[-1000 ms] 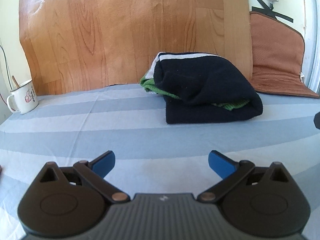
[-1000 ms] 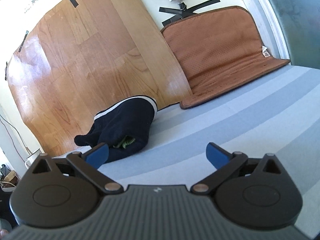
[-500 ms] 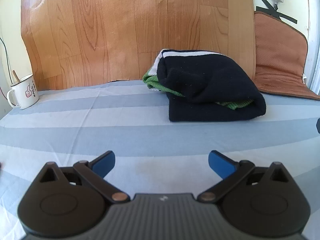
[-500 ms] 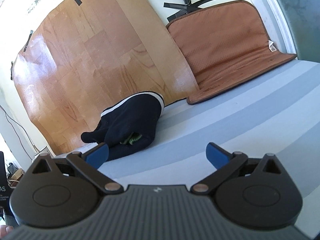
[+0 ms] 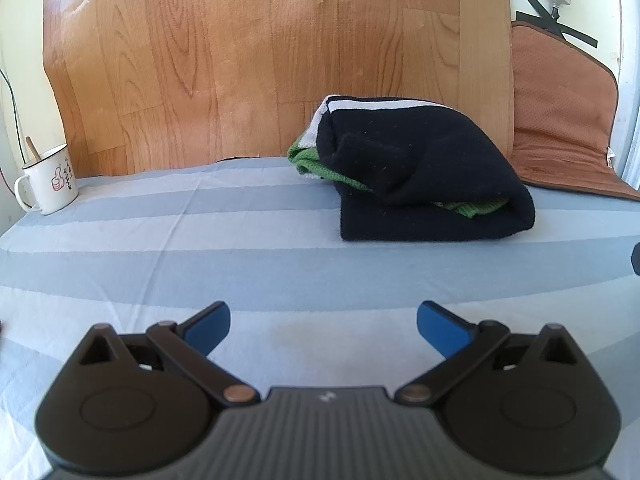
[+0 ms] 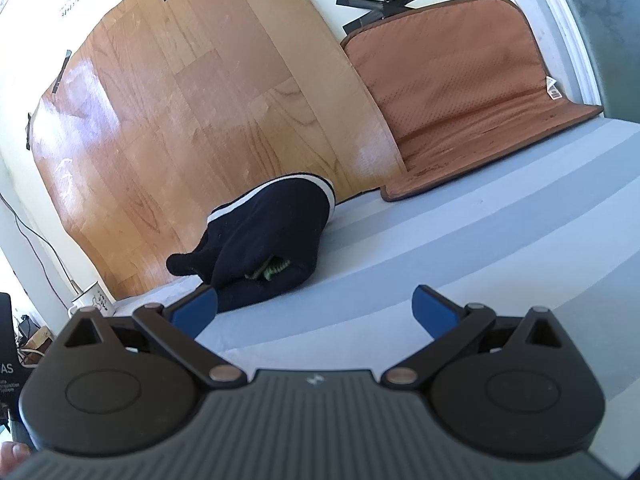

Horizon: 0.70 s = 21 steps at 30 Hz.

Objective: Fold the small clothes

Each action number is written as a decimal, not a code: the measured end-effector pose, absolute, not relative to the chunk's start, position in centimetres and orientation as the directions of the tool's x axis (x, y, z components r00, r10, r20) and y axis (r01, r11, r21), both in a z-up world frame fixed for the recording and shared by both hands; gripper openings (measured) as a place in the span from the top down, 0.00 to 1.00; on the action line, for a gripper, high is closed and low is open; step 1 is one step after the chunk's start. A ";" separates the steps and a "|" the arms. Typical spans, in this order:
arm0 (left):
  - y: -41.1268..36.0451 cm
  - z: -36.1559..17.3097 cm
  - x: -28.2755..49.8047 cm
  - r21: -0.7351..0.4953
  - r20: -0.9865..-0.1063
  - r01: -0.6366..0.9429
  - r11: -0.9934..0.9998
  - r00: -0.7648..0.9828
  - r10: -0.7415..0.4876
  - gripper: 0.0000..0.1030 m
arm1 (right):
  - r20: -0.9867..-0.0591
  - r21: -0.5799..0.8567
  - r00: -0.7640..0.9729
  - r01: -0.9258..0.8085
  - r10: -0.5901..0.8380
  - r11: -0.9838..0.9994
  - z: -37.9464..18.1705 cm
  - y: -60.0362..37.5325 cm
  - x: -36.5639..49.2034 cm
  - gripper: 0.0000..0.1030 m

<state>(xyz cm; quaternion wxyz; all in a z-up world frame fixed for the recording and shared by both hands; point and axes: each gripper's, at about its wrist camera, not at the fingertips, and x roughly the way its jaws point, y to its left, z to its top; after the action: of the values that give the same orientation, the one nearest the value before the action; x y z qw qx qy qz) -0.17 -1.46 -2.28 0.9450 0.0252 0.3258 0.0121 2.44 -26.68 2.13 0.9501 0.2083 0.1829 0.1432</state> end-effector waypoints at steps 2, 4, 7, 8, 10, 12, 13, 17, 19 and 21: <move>-1.4 -2.3 -0.1 0.057 -0.619 -0.009 0.998 0.784 0.043 0.00 | -0.290 0.448 0.890 -0.197 0.351 0.872 2.1 -26.7 2.5 0.00; -1.4 -2.3 -0.1 0.058 -0.621 -0.014 0.998 0.782 0.048 0.00 | -0.292 0.448 0.889 -0.199 0.353 0.871 2.1 -26.7 2.5 0.00; -1.3 -2.2 -0.2 0.055 -0.615 -0.023 0.998 0.787 0.052 0.00 | -0.292 0.448 0.889 -0.199 0.353 0.871 2.1 -26.7 2.5 0.00; -1.2 -2.1 -0.3 0.053 -0.607 -0.027 0.998 0.793 0.053 0.00 | -0.291 0.449 0.889 -0.199 0.353 0.871 2.1 -26.7 2.5 0.00; -1.2 -1.9 -0.5 0.054 -0.596 -0.032 0.998 0.801 0.058 0.00 | -0.289 0.449 0.889 -0.200 0.354 0.871 2.1 -26.7 2.5 0.00; -1.2 -1.9 -0.6 0.057 -0.592 -0.029 0.998 0.804 0.057 0.00 | -0.289 0.449 0.889 -0.202 0.355 0.870 2.1 -26.7 2.5 0.00; -1.2 -1.8 -0.7 0.056 -0.587 -0.025 0.998 0.808 0.053 0.00 | -0.289 0.449 0.890 -0.200 0.354 0.871 2.1 -26.7 2.5 0.00; -0.9 -1.2 -1.3 0.026 -0.543 -0.018 1.000 0.839 0.029 0.00 | -0.283 0.448 0.891 -0.203 0.354 0.870 2.1 -26.7 2.4 0.00; -0.7 -1.1 -1.4 0.015 -0.531 -0.022 1.000 0.847 0.026 0.00 | -0.281 0.447 0.892 -0.204 0.353 0.871 2.1 -26.6 2.4 0.00; -0.5 -0.9 -1.4 0.011 -0.523 -0.034 0.999 0.851 0.035 0.00 | -0.282 0.447 0.892 -0.203 0.353 0.871 2.1 -26.6 2.4 0.00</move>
<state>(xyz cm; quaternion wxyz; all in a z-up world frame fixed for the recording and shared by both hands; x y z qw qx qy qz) -1.40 -0.48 -0.94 0.9621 0.0009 0.2720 0.0179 2.38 -26.65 2.07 0.9503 0.2072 0.1803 0.1463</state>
